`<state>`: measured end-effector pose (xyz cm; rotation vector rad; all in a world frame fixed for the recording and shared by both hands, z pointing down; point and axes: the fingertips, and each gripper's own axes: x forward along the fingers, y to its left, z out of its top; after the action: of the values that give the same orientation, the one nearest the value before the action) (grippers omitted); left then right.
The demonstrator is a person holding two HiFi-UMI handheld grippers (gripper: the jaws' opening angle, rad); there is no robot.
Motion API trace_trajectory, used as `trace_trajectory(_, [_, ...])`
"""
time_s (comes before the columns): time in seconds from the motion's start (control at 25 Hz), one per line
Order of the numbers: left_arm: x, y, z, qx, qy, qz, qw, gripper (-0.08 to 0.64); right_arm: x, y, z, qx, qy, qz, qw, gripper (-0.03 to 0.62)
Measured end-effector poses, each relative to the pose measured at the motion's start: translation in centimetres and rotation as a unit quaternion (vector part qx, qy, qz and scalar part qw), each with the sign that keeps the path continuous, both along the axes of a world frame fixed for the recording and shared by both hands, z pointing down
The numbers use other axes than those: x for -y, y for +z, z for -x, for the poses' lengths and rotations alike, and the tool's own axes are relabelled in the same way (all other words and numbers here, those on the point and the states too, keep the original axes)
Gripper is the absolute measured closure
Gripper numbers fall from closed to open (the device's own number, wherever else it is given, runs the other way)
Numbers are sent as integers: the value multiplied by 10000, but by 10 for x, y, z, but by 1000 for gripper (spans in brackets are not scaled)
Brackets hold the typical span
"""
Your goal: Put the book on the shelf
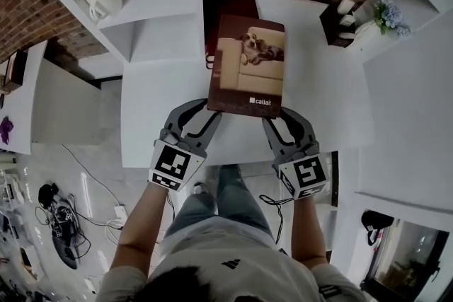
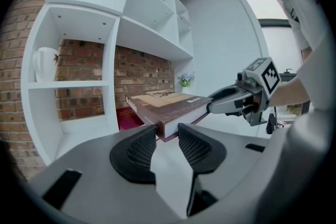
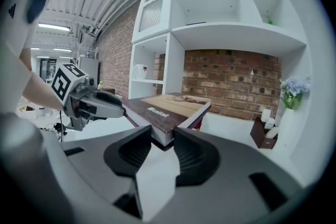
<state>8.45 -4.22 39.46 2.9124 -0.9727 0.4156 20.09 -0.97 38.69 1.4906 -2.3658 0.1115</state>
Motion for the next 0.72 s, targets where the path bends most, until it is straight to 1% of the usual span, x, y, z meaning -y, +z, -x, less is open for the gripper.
trace_trajectory(0.16, [-26, -5, 17, -12, -35, -32, 10000, 419, -25, -4, 15, 43, 9, -73, 10000, 454])
trace_trajectory(0.4, [-60, -13, 46, -30, -211, -143, 9997, 419, -56, -12, 44, 49, -127, -217, 9997, 456])
trace_trajectory(0.72, [-88, -21, 105, -43, -562, -275, 9980, 419, -76, -20, 101, 86, -462, -347, 9983, 456])
